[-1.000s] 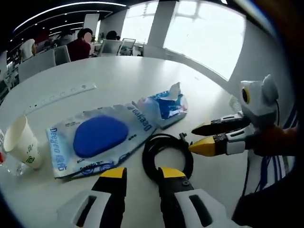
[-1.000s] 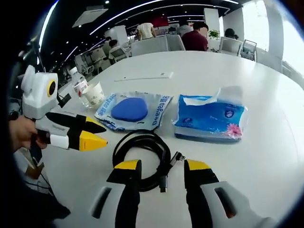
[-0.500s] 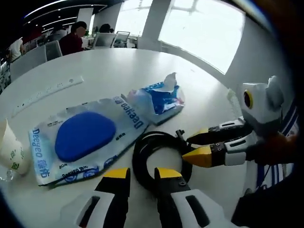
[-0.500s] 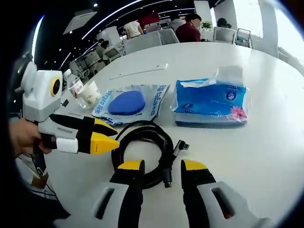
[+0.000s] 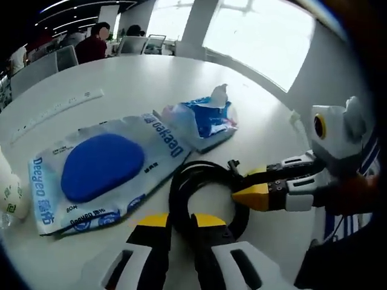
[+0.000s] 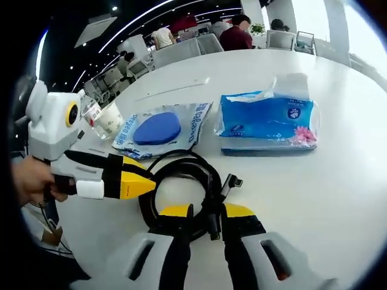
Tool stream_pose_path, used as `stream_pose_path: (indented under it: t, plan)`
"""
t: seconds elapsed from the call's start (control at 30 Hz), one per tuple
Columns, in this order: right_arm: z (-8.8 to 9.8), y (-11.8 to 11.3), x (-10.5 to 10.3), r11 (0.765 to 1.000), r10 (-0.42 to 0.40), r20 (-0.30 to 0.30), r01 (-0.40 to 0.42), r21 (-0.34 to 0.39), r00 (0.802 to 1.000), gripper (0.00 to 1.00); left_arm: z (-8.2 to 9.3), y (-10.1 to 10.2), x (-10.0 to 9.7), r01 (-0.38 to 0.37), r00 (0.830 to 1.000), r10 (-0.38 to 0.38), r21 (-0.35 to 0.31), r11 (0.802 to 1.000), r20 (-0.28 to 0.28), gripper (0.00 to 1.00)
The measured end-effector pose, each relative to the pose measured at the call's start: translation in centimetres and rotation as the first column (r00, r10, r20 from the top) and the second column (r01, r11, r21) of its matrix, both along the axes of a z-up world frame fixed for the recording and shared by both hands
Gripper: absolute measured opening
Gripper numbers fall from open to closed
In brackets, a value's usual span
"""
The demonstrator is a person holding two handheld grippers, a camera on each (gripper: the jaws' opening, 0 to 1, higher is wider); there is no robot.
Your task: Arrange the tabletop items into an orderly group along one side of the table until the central work area is clear of visible clutter.
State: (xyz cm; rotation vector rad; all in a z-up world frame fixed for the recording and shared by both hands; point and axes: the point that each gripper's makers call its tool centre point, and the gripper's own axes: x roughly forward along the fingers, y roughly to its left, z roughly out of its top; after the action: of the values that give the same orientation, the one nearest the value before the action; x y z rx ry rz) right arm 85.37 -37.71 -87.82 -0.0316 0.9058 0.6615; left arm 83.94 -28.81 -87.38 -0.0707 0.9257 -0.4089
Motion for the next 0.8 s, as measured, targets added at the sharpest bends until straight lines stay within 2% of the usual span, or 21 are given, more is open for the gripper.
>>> stream_pose_path:
  t: [0.27, 0.37, 0.57, 0.8]
  plan:
    - [0.1, -0.3, -0.2, 0.999, -0.046, -0.035, 0.046, 0.022, 0.998, 0.11, 0.1, -0.1, -0.3, -0.032, 0.999, 0.03, -0.039, 0.999, -0.037, 0.04]
    - [0.7, -0.5, -0.1, 0.997, -0.067, -0.03, 0.069, 0.044, 0.997, 0.09, 0.4, -0.2, -0.5, -0.051, 0.997, 0.049, -0.05, 0.997, -0.052, 0.03]
    - [2.0, -0.9, 0.0, 0.995, -0.082, -0.013, 0.082, 0.063, 0.997, 0.09, 1.7, -0.7, -0.5, -0.05, 0.998, 0.048, -0.062, 0.997, -0.04, 0.03]
    - [2.7, -1.8, 0.7, 0.992, -0.103, 0.012, 0.102, 0.069, 0.995, 0.08, 2.7, -1.6, 0.3, -0.038, 0.999, 0.037, -0.073, 0.997, -0.025, 0.02]
